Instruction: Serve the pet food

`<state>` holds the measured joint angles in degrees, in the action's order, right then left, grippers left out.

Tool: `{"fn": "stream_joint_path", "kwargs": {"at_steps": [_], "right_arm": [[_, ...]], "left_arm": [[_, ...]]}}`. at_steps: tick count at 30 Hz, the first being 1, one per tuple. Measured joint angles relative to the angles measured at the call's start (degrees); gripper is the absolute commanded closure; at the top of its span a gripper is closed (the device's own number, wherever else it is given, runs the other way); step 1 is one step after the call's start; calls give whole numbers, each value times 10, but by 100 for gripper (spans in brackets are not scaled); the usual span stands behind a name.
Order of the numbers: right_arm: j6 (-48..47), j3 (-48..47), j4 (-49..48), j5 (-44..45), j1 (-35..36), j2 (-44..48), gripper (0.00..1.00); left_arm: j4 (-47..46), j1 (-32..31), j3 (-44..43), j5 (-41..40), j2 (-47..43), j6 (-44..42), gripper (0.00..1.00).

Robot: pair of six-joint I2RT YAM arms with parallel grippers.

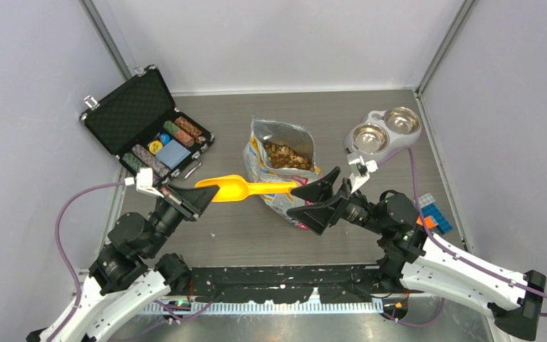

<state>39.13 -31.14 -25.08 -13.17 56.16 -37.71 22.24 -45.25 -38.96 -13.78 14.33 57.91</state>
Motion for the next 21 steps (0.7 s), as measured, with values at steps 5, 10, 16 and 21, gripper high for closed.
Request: {"fn": "stream_joint_path", "kwargs": {"at_steps": [5, 10, 16, 21], "right_arm": [[-11, 0, 65, 35, 0, 57, 2], [-17, -1, 89, 57, 0, 80, 2], [-22, -12, 103, 60, 0, 24, 2], [-23, -22, 95, 52, 0, -17, 6]], "left_arm": [[10, 0, 0, -23, -10, 0, 100], [7, 0, 0, -25, -11, 2, 100], [-17, 0, 0, 3, 1, 6, 100], [-30, 0, -2, 31, 29, 13, 100]]}}
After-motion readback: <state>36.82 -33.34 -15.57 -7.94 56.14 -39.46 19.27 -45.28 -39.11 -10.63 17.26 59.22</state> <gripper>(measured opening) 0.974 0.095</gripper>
